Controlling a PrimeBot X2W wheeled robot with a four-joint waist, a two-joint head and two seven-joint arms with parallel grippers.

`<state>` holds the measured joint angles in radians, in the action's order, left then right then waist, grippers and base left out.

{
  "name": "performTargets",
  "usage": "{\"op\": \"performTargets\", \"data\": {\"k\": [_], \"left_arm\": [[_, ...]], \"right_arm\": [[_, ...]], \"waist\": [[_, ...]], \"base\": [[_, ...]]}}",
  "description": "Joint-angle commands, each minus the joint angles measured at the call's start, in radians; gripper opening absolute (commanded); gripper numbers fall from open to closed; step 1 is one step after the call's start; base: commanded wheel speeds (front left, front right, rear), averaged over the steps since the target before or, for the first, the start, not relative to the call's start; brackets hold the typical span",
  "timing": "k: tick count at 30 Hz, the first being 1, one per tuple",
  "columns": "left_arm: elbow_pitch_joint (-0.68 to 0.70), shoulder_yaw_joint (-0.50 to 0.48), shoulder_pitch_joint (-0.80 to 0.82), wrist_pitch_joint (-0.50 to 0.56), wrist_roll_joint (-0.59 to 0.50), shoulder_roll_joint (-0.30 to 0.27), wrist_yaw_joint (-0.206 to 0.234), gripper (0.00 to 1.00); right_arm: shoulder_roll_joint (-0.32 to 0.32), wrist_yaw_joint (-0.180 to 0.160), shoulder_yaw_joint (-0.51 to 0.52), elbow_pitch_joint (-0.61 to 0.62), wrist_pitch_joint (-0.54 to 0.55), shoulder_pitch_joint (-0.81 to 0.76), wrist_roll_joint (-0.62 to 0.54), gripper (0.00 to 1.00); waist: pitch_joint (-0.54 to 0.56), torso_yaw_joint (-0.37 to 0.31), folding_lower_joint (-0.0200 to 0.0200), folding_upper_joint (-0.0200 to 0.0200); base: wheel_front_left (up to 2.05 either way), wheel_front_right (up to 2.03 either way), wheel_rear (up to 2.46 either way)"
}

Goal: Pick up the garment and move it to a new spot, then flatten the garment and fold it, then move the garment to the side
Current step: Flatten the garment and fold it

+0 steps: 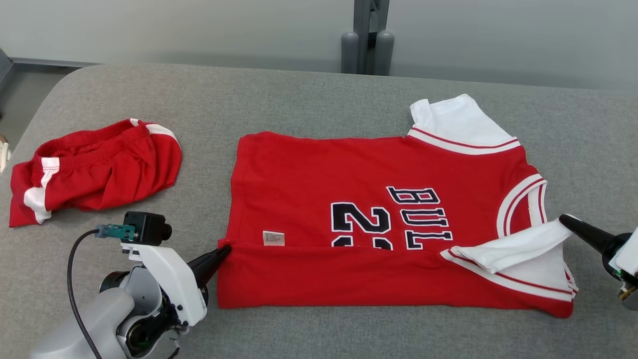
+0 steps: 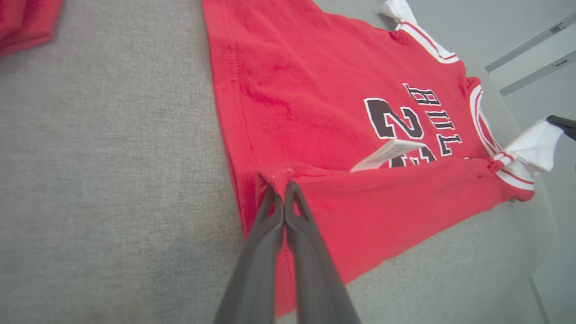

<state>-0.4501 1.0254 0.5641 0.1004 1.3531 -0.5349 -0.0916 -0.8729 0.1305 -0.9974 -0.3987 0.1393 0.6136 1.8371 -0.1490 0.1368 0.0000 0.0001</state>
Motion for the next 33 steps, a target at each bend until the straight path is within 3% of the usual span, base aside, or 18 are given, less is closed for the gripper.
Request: {"op": "performTargets", "data": {"k": [1, 10, 14, 15, 16, 17, 19, 28, 33], "left_arm": [[-0.011, 0.000, 0.014, -0.008, -0.008, 0.005, -0.005, 0.00], [-0.093, -0.001, 0.053, -0.040, -0.033, 0.044, -0.006, 0.00], [-0.127, 0.015, 0.072, -0.037, -0.057, 0.067, -0.003, 0.19], [-0.135, 0.018, 0.078, -0.038, -0.060, 0.071, -0.005, 0.18], [-0.143, 0.021, 0.083, -0.033, -0.063, 0.075, -0.006, 0.23], [-0.151, 0.025, 0.087, -0.033, -0.070, 0.079, -0.007, 0.41], [-0.168, 0.029, 0.090, -0.028, -0.071, 0.091, -0.002, 1.00], [-0.225, 0.030, 0.101, -0.093, -0.105, 0.108, 0.010, 1.00], [-0.232, -0.005, 0.103, -0.221, -0.128, 0.111, 0.024, 1.00]], "right_arm": [[0.003, 0.001, 0.000, -0.007, -0.009, 0.011, -0.011, 0.00], [0.008, 0.001, 0.003, -0.021, -0.017, 0.055, -0.031, 0.00], [0.017, 0.001, 0.000, -0.035, -0.023, 0.073, -0.047, 0.00], [0.019, 0.001, -0.002, -0.041, -0.029, 0.080, -0.056, 0.29], [0.024, 0.001, -0.002, -0.044, -0.033, 0.084, -0.061, 1.00], [0.031, 0.001, -0.003, -0.048, -0.038, 0.086, -0.063, 1.00], [0.037, 0.001, -0.005, -0.044, -0.033, 0.090, -0.067, 1.00], [0.031, 0.001, -0.003, -0.066, -0.072, 0.079, -0.090, 1.00], [0.024, 0.001, 0.014, -0.066, -0.206, 0.064, -0.151, 1.00]], "waist": [[-0.003, 0.000, 0.0000, -0.0001], [-0.035, -0.005, 0.0000, -0.0001], [-0.051, -0.002, 0.0000, -0.0001], [-0.054, -0.001, 0.0000, -0.0001], [-0.056, 0.000, 0.0000, -0.0001], [-0.058, 0.000, 0.0000, -0.0001], [-0.061, 0.001, 0.0000, -0.0001], [-0.035, -0.001, 0.0000, -0.0001], [0.000, -0.005, 0.0000, -0.0001]], "base": [[0.00, 0.00, 0.00], [0.00, 0.00, 0.00], [0.00, 0.00, 0.00], [0.00, 0.00, 0.00], [0.00, 0.00, 0.00], [0.00, 0.00, 0.00], [0.00, 0.00, 0.00], [0.00, 0.00, 0.00], [0.00, 0.00, 0.00]]}}
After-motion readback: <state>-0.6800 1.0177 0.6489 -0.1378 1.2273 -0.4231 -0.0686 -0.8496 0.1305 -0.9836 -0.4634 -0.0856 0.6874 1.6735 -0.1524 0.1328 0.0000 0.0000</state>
